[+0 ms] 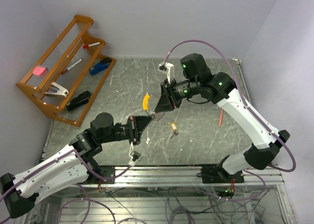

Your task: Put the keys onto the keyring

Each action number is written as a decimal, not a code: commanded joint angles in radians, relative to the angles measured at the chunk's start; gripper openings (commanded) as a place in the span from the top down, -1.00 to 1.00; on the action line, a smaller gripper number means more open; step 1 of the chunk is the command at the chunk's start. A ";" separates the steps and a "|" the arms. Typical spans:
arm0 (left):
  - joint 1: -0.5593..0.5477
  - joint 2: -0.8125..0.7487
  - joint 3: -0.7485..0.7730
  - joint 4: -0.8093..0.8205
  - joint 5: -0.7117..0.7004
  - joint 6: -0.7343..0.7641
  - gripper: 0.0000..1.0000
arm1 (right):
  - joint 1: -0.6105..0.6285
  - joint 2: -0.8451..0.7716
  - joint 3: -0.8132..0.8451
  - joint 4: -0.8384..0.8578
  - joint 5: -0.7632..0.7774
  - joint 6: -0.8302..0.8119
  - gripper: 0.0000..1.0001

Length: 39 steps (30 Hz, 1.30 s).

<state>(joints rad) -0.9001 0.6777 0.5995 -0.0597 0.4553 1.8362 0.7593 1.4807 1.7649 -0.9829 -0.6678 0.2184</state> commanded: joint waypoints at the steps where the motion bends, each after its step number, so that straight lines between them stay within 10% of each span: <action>1: -0.004 -0.010 0.046 0.005 -0.034 0.036 0.86 | 0.000 -0.033 -0.041 -0.003 0.052 0.011 0.53; 39: -0.004 0.012 0.030 0.073 -0.094 0.071 0.86 | 0.041 -0.041 -0.071 0.130 0.128 0.042 0.54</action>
<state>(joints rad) -0.9005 0.7113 0.5995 -0.0528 0.3744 1.8820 0.7998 1.4570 1.6402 -0.8585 -0.5900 0.2535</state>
